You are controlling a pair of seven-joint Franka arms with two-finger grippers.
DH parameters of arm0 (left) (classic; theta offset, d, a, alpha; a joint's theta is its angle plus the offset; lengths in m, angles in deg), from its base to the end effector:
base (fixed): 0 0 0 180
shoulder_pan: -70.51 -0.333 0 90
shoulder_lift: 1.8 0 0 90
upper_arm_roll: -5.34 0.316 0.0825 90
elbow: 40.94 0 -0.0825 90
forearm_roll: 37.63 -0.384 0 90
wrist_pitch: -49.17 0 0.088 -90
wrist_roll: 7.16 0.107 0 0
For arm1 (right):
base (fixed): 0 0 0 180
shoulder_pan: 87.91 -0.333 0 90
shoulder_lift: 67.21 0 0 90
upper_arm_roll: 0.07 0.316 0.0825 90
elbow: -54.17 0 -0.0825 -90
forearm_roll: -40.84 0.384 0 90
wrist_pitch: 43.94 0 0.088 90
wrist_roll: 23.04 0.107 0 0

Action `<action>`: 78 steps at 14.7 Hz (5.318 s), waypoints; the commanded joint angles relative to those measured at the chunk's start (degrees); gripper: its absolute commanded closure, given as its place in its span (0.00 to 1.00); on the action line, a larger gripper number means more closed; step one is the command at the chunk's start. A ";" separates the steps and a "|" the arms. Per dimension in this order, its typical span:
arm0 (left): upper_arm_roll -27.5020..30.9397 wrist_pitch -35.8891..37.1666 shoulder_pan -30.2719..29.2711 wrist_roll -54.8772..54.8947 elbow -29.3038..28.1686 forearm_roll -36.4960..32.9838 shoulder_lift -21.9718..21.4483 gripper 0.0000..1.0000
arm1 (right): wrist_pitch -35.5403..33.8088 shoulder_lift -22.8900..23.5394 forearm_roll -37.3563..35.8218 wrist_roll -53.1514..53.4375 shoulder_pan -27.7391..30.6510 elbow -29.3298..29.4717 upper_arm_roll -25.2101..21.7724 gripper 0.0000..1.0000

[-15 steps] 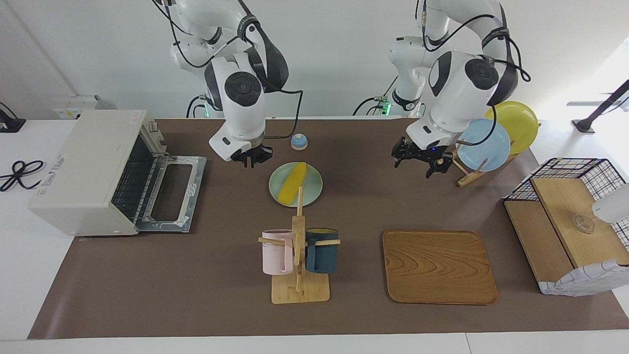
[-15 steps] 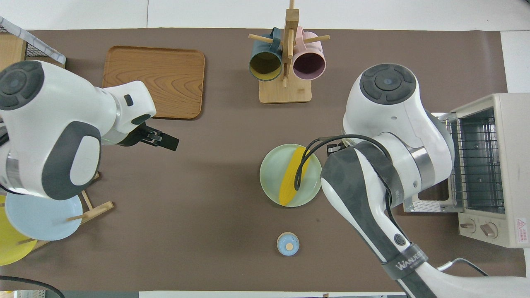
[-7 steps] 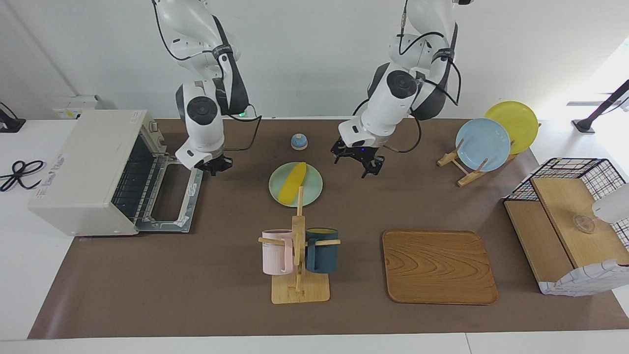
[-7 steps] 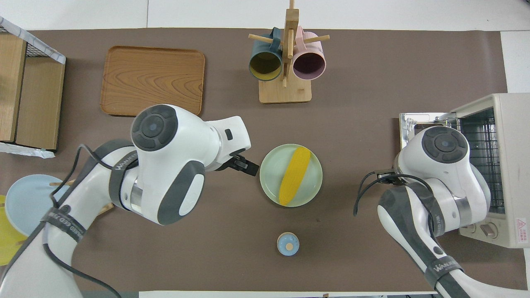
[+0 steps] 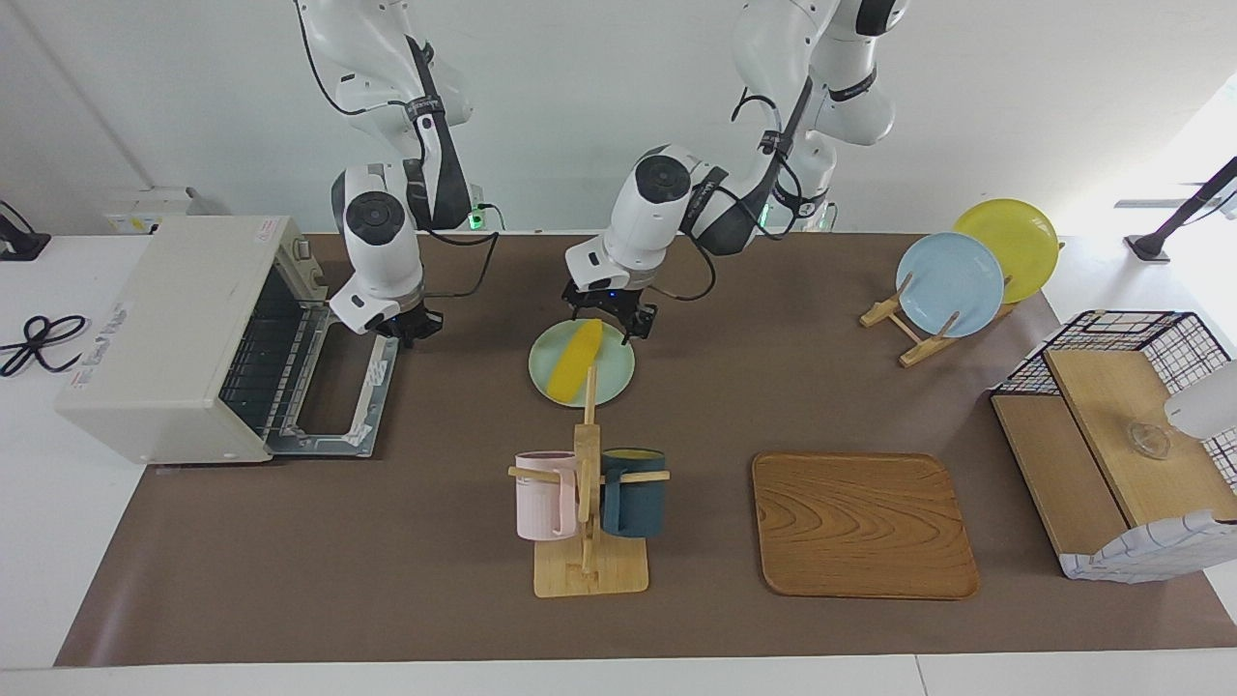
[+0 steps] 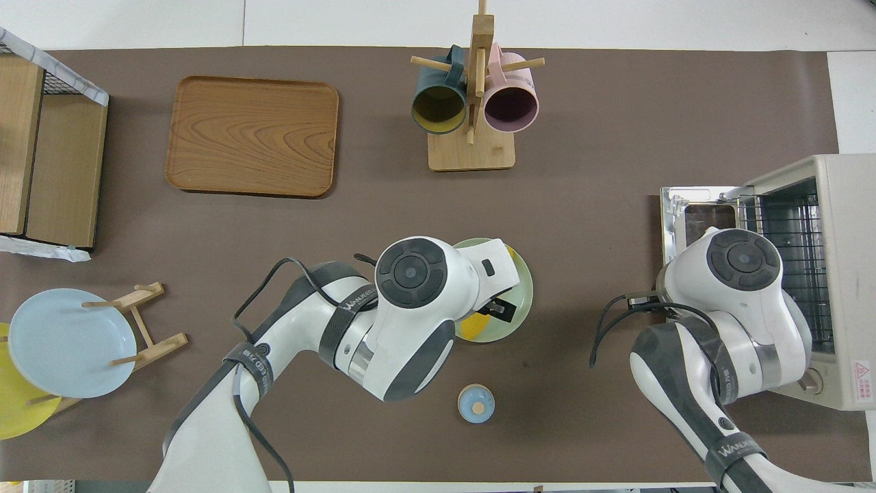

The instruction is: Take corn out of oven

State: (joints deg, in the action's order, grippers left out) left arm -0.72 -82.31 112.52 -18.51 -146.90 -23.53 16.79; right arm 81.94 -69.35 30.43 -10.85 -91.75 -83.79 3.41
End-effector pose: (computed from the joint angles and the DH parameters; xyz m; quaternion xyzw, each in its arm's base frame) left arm 0.4288 -0.4786 0.3626 0.9632 -0.2362 -0.0041 0.1280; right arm 0.4631 0.0530 0.3138 0.9937 0.0170 -0.0733 0.0834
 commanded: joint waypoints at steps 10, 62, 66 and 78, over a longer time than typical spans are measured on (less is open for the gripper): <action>1.76 -0.62 1.75 -4.83 6.83 -5.93 8.04 0.00 | 1.39 -2.69 -0.93 -0.41 2.26 -4.15 0.30 1.00; 2.02 5.35 -34.81 2.90 32.05 -14.63 24.74 1.00 | -38.34 -3.84 9.43 -15.88 2.87 33.55 0.57 0.84; 2.11 5.18 -34.81 4.23 32.14 -14.54 24.74 0.00 | -39.31 -3.66 9.71 -15.62 3.92 34.16 0.57 0.90; 5.18 19.76 -34.54 3.70 26.87 -15.95 7.88 0.00 | -44.23 3.12 9.00 -15.44 4.81 41.99 0.48 0.00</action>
State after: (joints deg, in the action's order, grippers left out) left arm 3.44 -64.71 77.69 -14.66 -115.10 -38.22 30.16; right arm 39.23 -65.25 38.61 -26.90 -87.85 -42.98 3.65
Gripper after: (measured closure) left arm 0.000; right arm 0.379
